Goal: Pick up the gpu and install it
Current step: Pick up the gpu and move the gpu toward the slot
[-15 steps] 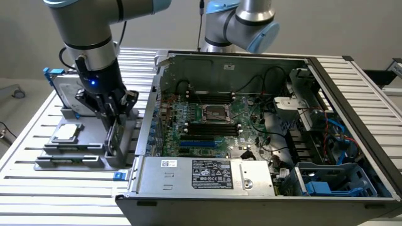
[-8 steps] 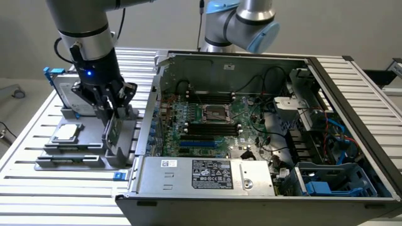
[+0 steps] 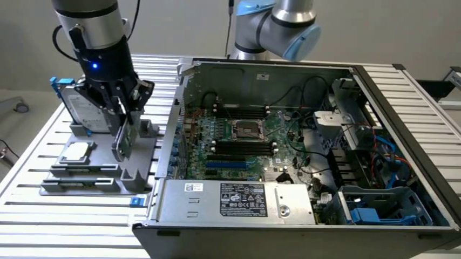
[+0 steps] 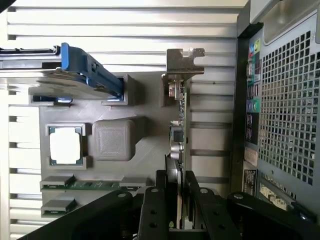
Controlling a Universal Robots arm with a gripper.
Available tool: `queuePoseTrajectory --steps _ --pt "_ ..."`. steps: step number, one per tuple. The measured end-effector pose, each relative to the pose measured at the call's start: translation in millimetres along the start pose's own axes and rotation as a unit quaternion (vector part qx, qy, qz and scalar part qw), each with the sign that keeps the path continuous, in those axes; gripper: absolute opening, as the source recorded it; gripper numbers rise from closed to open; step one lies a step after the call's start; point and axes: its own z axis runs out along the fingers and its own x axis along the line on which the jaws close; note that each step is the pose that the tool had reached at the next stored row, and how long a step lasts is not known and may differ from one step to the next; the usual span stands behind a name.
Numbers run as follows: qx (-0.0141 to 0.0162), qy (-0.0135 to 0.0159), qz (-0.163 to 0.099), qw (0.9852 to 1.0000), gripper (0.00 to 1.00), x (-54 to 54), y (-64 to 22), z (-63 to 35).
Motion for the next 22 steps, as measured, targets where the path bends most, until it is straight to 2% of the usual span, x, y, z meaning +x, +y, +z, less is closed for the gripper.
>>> queuePoseTrajectory --steps 12,17,22 --pt "-0.0002 0.0002 0.000 1.0000 0.26 -0.8 2.2 -54.4" --pt "-0.0002 0.0001 0.000 1.0000 0.26 -9.9 3.2 -75.4" --pt "-0.0002 0.0001 0.000 1.0000 0.26 -21.5 4.3 -86.6"
